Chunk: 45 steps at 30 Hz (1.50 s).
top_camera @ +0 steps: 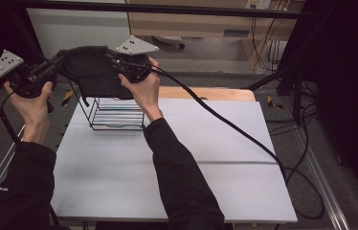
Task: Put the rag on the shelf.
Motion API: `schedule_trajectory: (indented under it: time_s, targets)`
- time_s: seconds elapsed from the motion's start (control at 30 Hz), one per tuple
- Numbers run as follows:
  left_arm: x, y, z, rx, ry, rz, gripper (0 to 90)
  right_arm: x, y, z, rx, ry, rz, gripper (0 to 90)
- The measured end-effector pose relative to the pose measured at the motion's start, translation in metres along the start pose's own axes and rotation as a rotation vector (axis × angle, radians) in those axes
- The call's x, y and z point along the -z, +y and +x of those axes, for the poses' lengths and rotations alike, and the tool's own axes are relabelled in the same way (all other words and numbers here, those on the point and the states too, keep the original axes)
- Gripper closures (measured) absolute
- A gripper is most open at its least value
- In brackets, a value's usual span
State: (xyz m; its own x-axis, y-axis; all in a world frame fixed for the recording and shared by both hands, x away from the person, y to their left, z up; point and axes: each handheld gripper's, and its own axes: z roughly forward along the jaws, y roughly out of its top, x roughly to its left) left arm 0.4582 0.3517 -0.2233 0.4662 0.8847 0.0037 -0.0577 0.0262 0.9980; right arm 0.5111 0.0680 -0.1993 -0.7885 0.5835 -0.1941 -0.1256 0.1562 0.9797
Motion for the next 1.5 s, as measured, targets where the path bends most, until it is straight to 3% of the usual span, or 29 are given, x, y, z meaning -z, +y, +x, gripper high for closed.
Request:
schedule_trajectory:
  time_s: [0.23, 0.5, 0.57, 0.7, 0.83, 0.97, 1.07, 1.27, 1.5]
  targets:
    - [0.009, -0.012, -0.003, -0.001, 0.001, -0.013, 82.9, 0.005, -0.002, 0.011, 0.054, 0.006, 0.013, 83.8]
    - [0.018, -0.026, -0.007, 0.0, 0.001, -0.004, 82.6, 0.01, -0.01, 0.019, 0.052, 0.027, 0.038, 83.8]
    - [0.02, -0.031, -0.011, -0.019, 0.009, 0.003, 82.6, 0.012, -0.015, 0.021, 0.054, 0.033, 0.048, 83.8]
    - [0.022, -0.042, -0.017, -0.055, 0.024, 0.025, 82.5, 0.013, -0.021, 0.031, 0.107, 0.037, 0.075, 83.8]
    - [0.023, -0.055, -0.017, -0.05, 0.026, 0.049, 82.3, 0.012, -0.029, 0.038, 0.134, 0.04, 0.104, 83.8]
    - [0.023, -0.065, -0.016, -0.038, 0.019, 0.083, 81.6, 0.014, -0.039, 0.034, 0.079, 0.058, 0.122, 83.5]
    - [0.022, -0.066, -0.015, -0.009, 0.015, 0.121, 79.8, 0.014, -0.046, 0.034, 0.066, 0.077, 0.156, 83.1]
    - [0.027, -0.058, -0.014, 0.029, -0.007, 0.205, 68.0, 0.016, -0.054, 0.03, -0.004, 0.115, 0.193, 79.4]
    - [0.035, -0.048, -0.017, 0.023, -0.019, 0.243, 60.3, 0.018, -0.054, 0.032, -0.051, 0.168, 0.247, 69.5]
